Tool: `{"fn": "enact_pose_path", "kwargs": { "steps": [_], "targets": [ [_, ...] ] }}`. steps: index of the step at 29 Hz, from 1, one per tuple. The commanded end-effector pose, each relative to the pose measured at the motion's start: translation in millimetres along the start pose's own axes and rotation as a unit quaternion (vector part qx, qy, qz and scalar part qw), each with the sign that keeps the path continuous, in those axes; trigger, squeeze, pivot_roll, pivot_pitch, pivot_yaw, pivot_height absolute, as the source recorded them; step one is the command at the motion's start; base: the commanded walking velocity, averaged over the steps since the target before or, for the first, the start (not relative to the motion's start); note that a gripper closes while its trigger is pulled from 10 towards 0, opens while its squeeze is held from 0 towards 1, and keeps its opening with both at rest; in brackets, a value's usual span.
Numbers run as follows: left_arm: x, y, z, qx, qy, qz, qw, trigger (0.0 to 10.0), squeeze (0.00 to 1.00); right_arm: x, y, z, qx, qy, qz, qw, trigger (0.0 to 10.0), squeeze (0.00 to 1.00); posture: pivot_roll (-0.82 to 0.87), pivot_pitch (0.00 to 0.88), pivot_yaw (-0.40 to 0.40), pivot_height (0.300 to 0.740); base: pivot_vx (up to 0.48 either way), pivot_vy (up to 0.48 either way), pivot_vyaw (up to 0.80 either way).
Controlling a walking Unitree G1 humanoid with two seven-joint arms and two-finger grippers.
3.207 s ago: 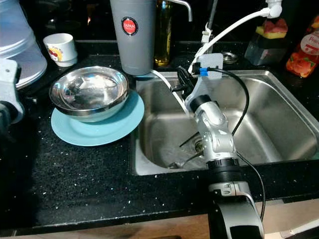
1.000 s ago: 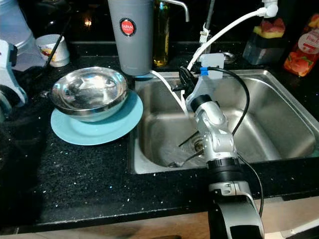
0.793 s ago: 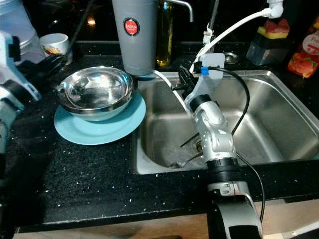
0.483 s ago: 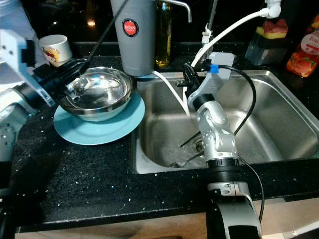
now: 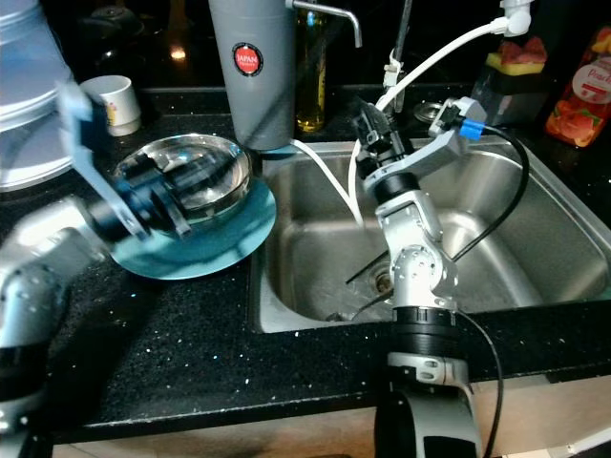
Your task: Kitchen organization
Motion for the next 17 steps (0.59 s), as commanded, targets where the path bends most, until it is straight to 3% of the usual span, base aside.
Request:
{"fn": "enact_pose_path", "kwargs": {
  "steps": [1, 4, 7, 11, 12, 13, 17],
  "targets": [
    [-1.4, 1, -6.0, -0.002, -0.008, -0.002, 1.000, 0.0, 0.00, 3.8, 1, 0.7, -0.022, 0.006, 0.001, 1.000, 10.0, 1.00, 0.00, 0.105, 0.030, 0.740, 0.000, 0.000, 0.00],
    [-2.8, -3, -4.4, 0.008, 0.006, 0.001, 1.000, 0.0, 0.00, 7.6, -6, 22.5, -0.065, 0.065, 0.027, 0.995, 10.0, 1.00, -0.01, 0.107, 0.033, 0.740, 0.000, 0.000, 0.00],
    [-2.8, -5, -5.4, 0.012, 0.007, 0.007, 1.000, 0.0, 0.00, 9.9, -10, 34.2, -0.079, 0.093, 0.043, 0.992, 10.0, 1.00, -0.01, 0.107, 0.035, 0.740, 0.000, 0.000, 0.00],
    [-4.6, -6, -11.9, 0.020, -0.007, 0.013, 1.000, 0.0, 0.00, 13.0, -23, 44.2, -0.054, 0.114, 0.081, 0.989, 10.0, 1.00, -0.01, 0.105, 0.036, 0.740, 0.000, 0.000, 0.00],
    [-5.8, -6, -14.0, 0.023, -0.008, 0.017, 1.000, 0.0, 0.00, 14.2, -29, 43.5, -0.040, 0.111, 0.098, 0.988, 10.0, 0.94, -0.01, 0.102, 0.034, 0.740, 0.000, 0.000, 0.00],
    [-6.4, -7, -14.9, 0.023, -0.009, 0.019, 1.000, 0.0, 0.00, 14.6, -31, 43.3, -0.035, 0.110, 0.105, 0.988, 10.0, 0.00, -0.01, 0.102, 0.033, 0.740, 0.000, 0.000, 0.00],
    [-7.3, -6, -18.7, 0.022, -0.016, 0.019, 0.999, 0.0, 0.00, 15.4, -37, 42.7, -0.014, 0.109, 0.123, 0.986, 10.0, 0.00, -0.01, 0.100, 0.031, 0.740, 0.000, 0.000, 0.00]
  ]
}}
Point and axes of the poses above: a point about 5 cm out from each wrist's last joint towards the gripper, its own x axis pointing back from the gripper into the wrist, its own y axis along the axis of the wrist's last joint, z = x × y, the point moved 6 cm from there along -x, pointing out of the wrist towards the gripper, and after that the axes turned 10 degrees about -x, right-handed, at the moved point
